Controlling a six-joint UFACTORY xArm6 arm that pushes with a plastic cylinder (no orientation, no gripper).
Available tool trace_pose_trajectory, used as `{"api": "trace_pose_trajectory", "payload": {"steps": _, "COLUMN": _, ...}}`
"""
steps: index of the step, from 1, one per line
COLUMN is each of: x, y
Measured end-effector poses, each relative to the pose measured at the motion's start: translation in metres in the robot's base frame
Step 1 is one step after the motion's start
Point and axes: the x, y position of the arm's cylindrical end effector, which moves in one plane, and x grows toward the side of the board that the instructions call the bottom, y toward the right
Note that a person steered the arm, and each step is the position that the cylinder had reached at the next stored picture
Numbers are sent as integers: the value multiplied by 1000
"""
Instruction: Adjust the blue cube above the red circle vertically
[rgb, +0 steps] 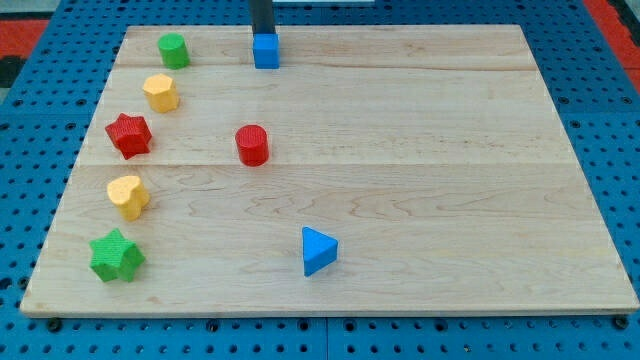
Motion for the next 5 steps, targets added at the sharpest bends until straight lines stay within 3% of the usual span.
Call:
{"api": "trace_pose_trajectory", "payload": {"steps": 3, "x": -3, "y": 16}}
{"api": "trace_pose_trajectory", "payload": {"steps": 5, "x": -1, "y": 161}}
